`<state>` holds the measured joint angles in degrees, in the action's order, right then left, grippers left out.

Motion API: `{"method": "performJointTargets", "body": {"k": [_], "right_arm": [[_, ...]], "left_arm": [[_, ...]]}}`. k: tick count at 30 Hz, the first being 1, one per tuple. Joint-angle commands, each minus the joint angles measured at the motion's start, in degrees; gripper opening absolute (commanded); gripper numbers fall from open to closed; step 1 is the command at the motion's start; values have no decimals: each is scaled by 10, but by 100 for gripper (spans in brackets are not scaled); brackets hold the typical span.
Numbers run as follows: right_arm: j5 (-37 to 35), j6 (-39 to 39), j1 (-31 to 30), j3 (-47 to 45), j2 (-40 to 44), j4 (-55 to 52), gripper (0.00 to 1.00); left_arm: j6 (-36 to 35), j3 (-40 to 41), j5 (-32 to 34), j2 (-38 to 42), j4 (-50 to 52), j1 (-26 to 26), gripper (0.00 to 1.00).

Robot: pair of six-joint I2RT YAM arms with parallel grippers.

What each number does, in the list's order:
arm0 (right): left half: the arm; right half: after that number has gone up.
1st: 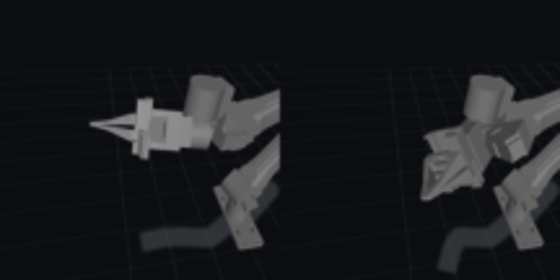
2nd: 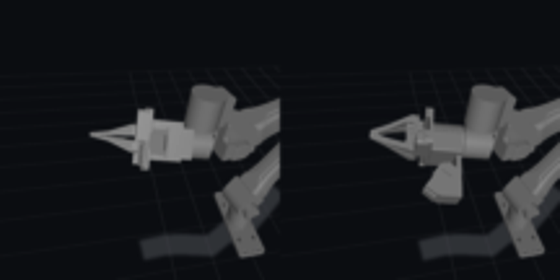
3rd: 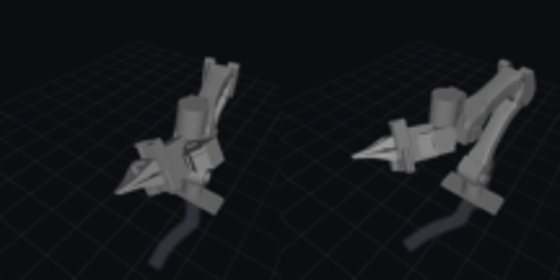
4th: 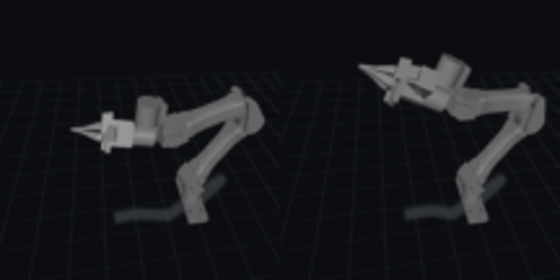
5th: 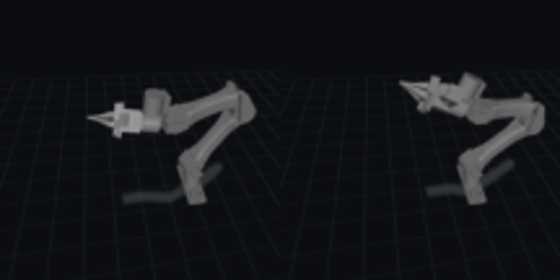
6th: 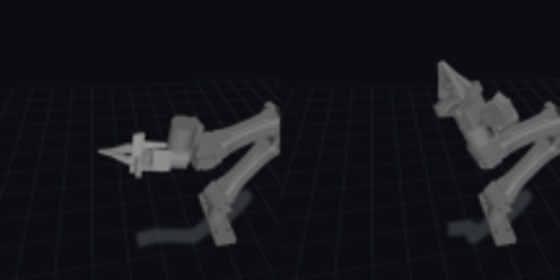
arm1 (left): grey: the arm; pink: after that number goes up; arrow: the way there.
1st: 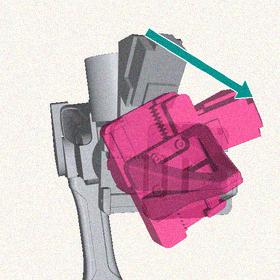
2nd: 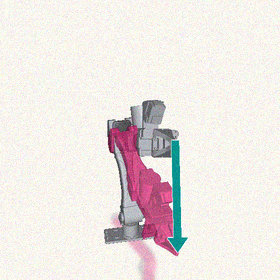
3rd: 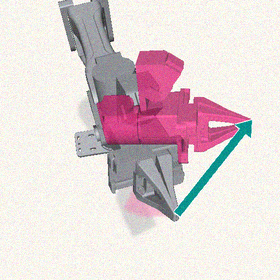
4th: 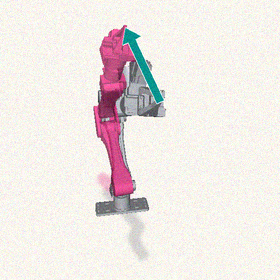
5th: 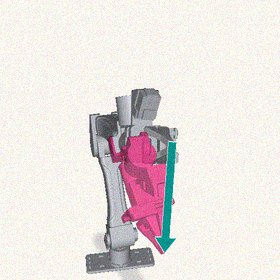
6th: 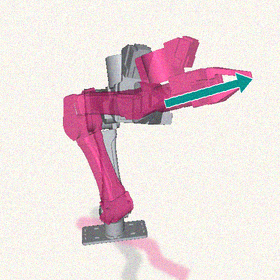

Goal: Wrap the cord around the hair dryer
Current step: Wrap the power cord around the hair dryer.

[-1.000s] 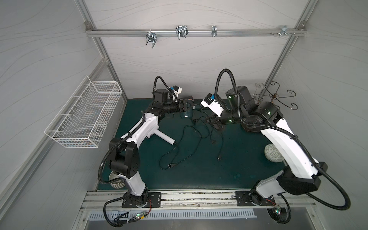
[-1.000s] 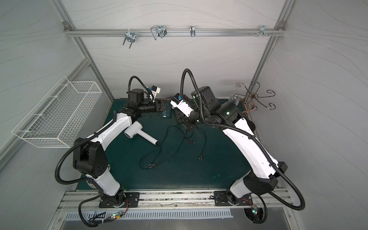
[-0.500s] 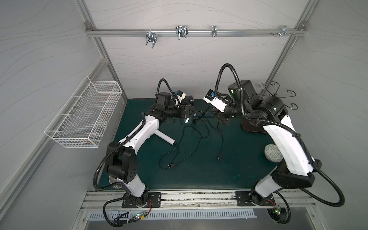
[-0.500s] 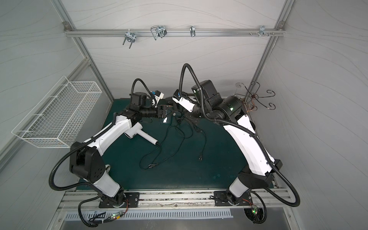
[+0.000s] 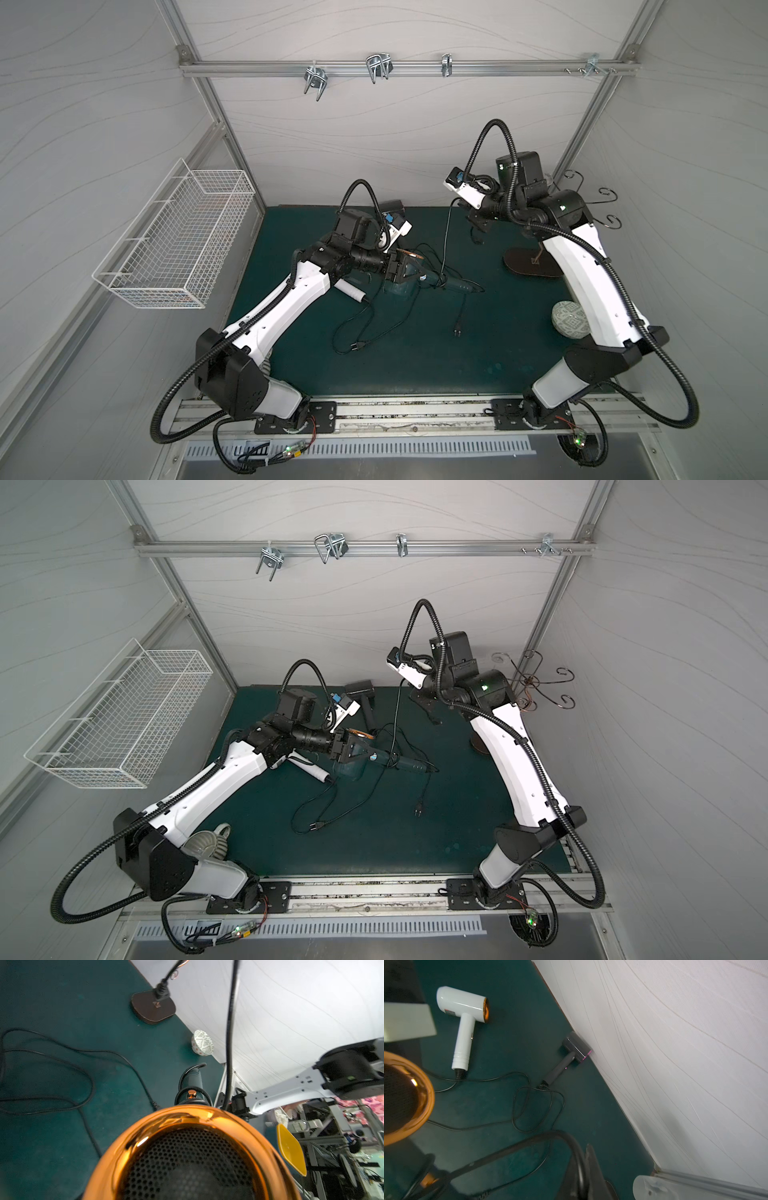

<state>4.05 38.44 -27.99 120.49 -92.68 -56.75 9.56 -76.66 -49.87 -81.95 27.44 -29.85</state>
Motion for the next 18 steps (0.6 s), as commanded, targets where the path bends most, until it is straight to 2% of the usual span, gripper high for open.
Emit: {"method": "performJointTargets", "body": {"k": [1,8,12,16,18], "right_arm": [[162,10,36,-17,-14,46,0],[378,-57,113,-111,-32,88,0],[423,-90,134,-160,-36,109,0],[455,-120,146,-201,-35,116,0],[467,-130,151,-226,-29,119,0]], "left_arm": [[34,-25,-114,13,-78,-10,0],[167,-62,-184,10,-247,-9,0],[261,-83,-197,-3,-370,-1,0],[396,-84,-192,-24,-553,24,0],[427,-90,-185,-35,-588,37,0]]}}
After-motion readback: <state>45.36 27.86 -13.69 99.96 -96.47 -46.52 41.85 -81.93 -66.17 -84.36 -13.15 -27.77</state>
